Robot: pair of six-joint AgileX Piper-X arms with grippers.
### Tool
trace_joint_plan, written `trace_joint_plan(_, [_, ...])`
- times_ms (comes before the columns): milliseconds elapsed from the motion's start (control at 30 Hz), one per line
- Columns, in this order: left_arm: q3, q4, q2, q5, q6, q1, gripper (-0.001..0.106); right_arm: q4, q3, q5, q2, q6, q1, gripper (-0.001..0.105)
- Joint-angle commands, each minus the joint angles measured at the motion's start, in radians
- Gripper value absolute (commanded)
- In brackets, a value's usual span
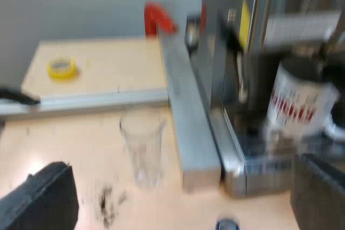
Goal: Place mug into machine
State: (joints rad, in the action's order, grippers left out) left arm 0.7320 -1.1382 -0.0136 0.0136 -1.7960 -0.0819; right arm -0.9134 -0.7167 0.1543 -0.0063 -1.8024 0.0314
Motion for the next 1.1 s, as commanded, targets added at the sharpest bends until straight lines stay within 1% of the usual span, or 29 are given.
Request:
trace_joint_plan(33, [-0.018, -0.019, -0.128, -0.026, 0.006, 0.001, 0.081, -0.007, 0.021, 0.001, -0.048, -0.010, 0.005, 0.070])
trace_joint_plan(100, [-0.041, 0.017, -0.131, -0.033, 0.007, 0.001, 0.081, -0.009, 0.039, -0.004, -0.048, -0.007, 0.005, 0.070])
trace_joint_plan(200, [-0.094, 0.108, -0.130, -0.032, 0.007, 0.001, 0.081, -0.011, 0.077, -0.032, -0.048, -0.004, 0.005, 0.070])
trace_joint_plan(267, [-0.133, 0.147, -0.130, -0.032, 0.007, 0.001, 0.081, -0.011, 0.104, -0.077, -0.046, -0.004, 0.005, 0.070])
trace_joint_plan(367, [-0.187, 0.177, -0.130, -0.032, 0.007, 0.001, 0.081, -0.011, 0.141, -0.093, -0.046, -0.004, 0.005, 0.070])
trace_joint_plan(533, [-0.247, 0.175, -0.130, -0.032, 0.007, 0.001, 0.081, -0.018, 0.201, -0.092, -0.046, -0.004, 0.005, 0.070])
trace_joint_plan(700, [-0.249, 0.181, -0.130, -0.029, 0.007, 0.001, 0.081, -0.043, 0.228, -0.092, -0.046, -0.023, 0.005, 0.070])
trace_joint_plan(800, [-0.249, 0.181, -0.130, -0.022, 0.012, 0.001, 0.081, -0.024, 0.237, -0.090, -0.044, -0.035, 0.005, 0.070])
trace_joint_plan(1100, [-0.261, 0.204, -0.130, -0.014, 0.012, 0.001, 0.081, -0.024, 0.237, -0.087, -0.044, -0.035, 0.005, 0.070])
